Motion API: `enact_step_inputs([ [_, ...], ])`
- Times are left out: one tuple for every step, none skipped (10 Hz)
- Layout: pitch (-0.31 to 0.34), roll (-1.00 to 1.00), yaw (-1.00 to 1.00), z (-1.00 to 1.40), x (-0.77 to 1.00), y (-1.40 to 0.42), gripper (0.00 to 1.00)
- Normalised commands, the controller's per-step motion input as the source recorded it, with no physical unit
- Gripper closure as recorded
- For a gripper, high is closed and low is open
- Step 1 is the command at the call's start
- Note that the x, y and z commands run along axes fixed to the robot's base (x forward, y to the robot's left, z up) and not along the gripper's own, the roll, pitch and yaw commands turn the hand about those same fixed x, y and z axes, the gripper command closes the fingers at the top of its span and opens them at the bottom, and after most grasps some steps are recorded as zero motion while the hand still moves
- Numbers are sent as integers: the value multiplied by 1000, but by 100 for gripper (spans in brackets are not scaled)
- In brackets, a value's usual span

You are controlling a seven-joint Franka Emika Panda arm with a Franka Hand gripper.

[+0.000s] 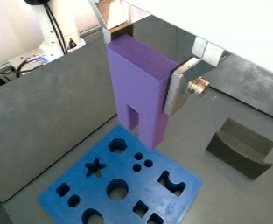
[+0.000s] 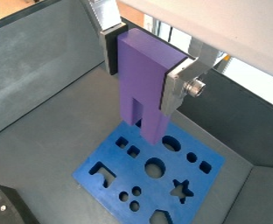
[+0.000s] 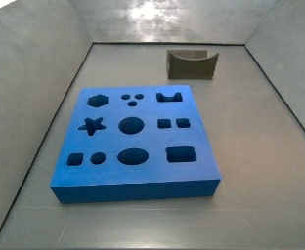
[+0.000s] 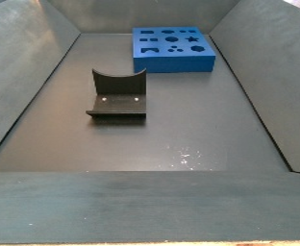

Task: Pick up the double-square object. Move up. Place the double-square object on the fixture. Regrasp the double-square object. Move to above the board. Insert the double-square object.
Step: Insert the double-square object.

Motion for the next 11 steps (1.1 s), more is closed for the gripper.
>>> enact_step_inputs([
  [-49, -80, 49, -174, -51, -14, 100],
  [-103, -97, 80, -320, -89, -131, 100],
  [-211, -263, 160, -420, -26, -134, 100],
  [-257, -380, 211, -440, 0, -129, 100],
  [-280, -377, 211, -377, 0, -69, 100],
  [-169, -123, 154, -406, 0, -126, 100],
  [-194, -37, 157, -457, 31, -103, 100],
  [-200, 0, 203, -434, 103, -106, 100],
  [-180, 0, 203, -383, 200, -109, 100],
  [-37, 100, 169, -317, 309, -106, 100],
  [0, 231, 137, -280, 363, -69, 100],
])
